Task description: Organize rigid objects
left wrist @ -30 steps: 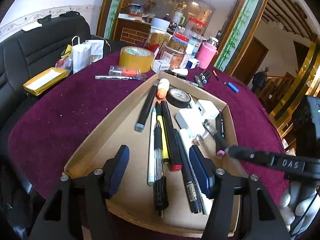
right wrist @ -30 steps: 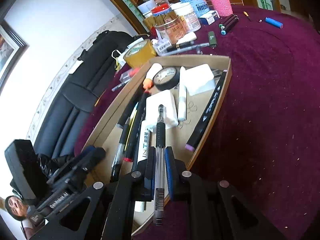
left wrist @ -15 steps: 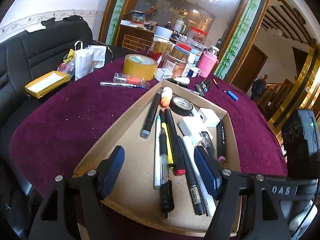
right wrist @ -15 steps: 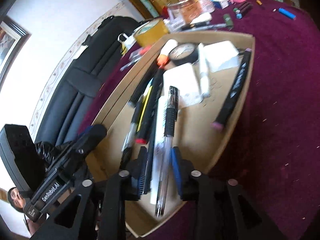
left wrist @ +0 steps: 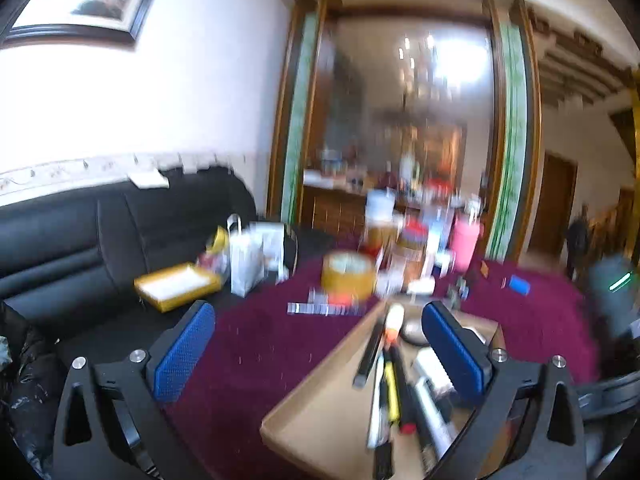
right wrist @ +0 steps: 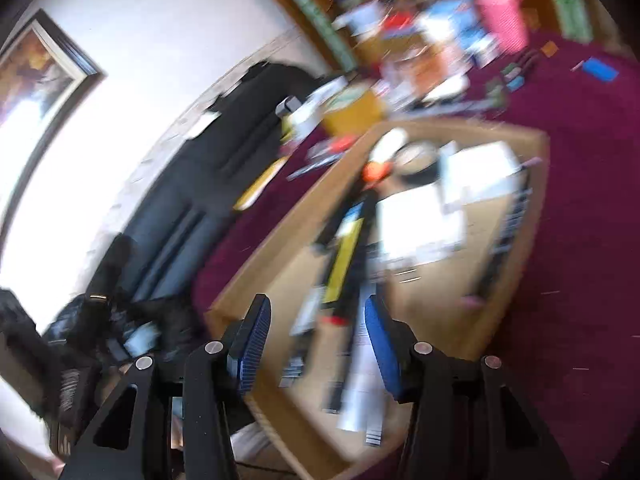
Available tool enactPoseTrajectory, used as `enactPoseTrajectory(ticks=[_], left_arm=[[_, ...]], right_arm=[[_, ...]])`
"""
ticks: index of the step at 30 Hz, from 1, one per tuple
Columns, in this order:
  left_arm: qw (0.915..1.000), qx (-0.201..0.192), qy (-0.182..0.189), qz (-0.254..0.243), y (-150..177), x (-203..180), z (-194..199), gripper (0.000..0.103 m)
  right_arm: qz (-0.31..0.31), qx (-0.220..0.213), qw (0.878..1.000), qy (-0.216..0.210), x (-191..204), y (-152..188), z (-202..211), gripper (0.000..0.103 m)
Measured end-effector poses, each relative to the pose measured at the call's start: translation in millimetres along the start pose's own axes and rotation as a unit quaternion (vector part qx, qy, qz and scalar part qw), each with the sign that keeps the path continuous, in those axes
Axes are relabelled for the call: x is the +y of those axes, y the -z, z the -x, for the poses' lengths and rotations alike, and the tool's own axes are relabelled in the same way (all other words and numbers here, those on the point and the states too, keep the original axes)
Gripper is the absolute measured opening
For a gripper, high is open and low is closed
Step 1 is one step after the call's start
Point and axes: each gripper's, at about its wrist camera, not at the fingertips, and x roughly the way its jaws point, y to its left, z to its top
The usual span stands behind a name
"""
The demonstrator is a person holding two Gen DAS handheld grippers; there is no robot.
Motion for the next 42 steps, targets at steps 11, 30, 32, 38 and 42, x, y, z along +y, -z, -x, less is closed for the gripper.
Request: enactPoseTrajectory(ticks=[11, 30, 32, 38, 42], left_arm=[[0.9958, 0.049, 0.01, -0.076, -3.0, -40.0, -3.6, 0.103], [0.9815, 0.173, -0.069, -0.047, 11.8, -72.6, -49.6, 0.103], [0.9797, 0.177, -0.076, -0.055, 13.7, -75.3, -48.5, 0.103], [0.9791, 0.177, -0.081, -0.058, 15.1, -77.7, -46.5, 0.103], [0.9779, 0.184, -0.082, -0.056, 16.9, -76.4, -45.5, 0.103]], right_arm=[[-0.013, -0.008, 0.999, 0.045, -15.6, -3.4, 4.9, 0.054], [0.112, -0.138, 0.959, 0.221, -16.6, 33.3, 64.0, 0.076], [0.113, -0.141, 0.958, 0.221, -16.7, 34.9, 66.6, 0.078], [0.116, -0.144, 0.957, 0.221, -14.0, 38.3, 70.7, 0.079], [0.121, -0.14, 0.958, 0.218, -11.8, 39.2, 68.3, 0.079]])
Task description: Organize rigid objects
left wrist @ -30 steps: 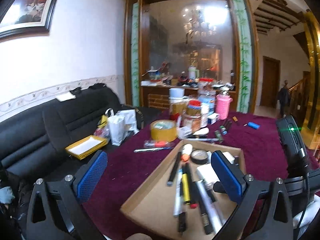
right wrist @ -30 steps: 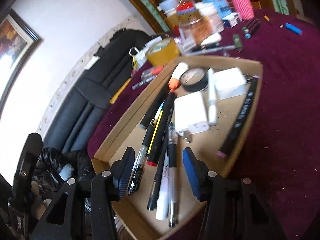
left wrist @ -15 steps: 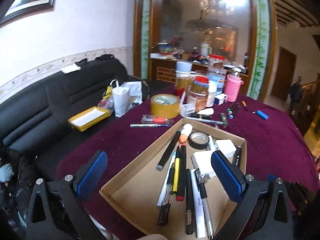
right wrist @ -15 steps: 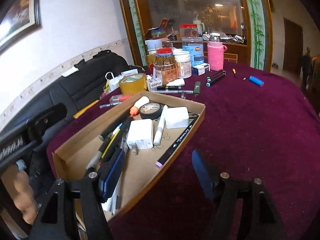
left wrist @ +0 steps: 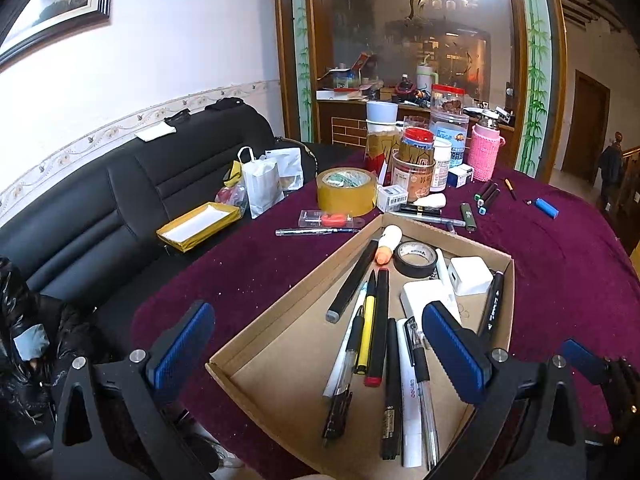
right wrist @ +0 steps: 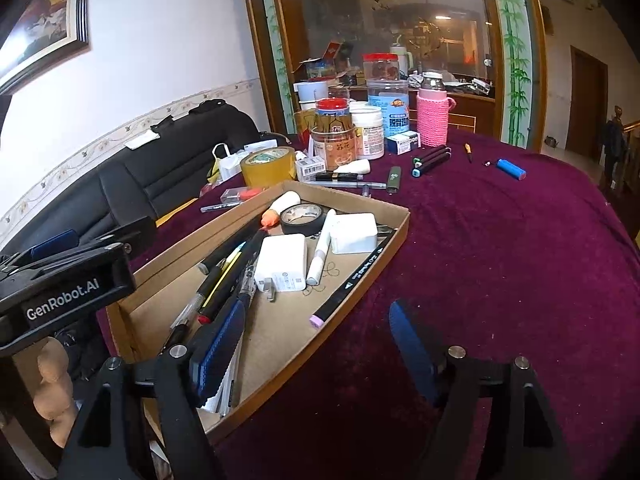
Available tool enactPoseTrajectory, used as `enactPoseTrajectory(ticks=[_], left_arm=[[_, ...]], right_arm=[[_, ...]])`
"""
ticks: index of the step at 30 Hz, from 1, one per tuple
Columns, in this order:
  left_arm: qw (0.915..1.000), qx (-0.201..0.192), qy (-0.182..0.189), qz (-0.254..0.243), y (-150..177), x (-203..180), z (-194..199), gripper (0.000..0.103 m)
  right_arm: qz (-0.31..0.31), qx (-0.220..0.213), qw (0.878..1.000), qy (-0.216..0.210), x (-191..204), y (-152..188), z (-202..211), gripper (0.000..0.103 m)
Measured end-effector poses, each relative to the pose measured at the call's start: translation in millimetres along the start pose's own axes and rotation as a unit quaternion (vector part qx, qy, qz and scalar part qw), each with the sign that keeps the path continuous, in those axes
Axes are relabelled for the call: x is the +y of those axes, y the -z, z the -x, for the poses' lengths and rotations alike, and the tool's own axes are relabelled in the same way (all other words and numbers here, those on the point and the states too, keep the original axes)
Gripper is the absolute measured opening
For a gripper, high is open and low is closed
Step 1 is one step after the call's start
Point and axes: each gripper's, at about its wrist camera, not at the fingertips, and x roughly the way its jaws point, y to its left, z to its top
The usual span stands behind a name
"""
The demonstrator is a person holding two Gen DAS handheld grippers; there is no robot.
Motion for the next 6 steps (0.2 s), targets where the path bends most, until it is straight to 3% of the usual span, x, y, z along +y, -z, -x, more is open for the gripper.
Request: enactPoseTrajectory(ticks=[6], left_arm=[[0.9993, 0.035, 0.016, 0.003, 0.9, 3.1, -9.6, 0.103]], right_arm=[[0.003, 0.005, 1.0, -0.012, 3.5, 0.0, 0.6, 0.079]])
